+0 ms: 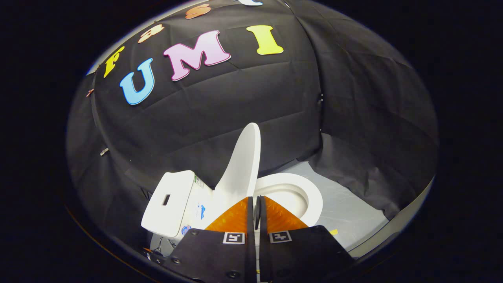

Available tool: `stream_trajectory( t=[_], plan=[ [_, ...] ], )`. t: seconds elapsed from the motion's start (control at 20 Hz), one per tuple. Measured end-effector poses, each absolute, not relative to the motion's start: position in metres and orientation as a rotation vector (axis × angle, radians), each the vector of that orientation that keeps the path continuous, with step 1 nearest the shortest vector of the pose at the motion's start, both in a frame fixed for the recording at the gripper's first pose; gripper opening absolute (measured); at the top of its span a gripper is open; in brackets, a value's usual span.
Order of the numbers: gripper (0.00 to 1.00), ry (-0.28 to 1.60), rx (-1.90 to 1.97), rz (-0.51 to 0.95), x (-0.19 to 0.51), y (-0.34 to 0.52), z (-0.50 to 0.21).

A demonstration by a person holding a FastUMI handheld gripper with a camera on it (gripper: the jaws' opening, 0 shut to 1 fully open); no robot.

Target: Open the toilet lid.

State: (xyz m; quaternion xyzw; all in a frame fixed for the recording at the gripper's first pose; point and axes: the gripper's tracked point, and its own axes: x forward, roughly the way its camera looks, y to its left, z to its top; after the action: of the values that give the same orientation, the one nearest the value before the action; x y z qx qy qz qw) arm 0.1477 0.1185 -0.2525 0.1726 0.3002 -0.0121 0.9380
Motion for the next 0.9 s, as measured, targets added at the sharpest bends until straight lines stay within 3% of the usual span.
stream_trajectory(
  t=[0.9],
  plan=[
    [0.13,0.535,0.133,0.085,0.139,0.267,-0.193]
  ],
)
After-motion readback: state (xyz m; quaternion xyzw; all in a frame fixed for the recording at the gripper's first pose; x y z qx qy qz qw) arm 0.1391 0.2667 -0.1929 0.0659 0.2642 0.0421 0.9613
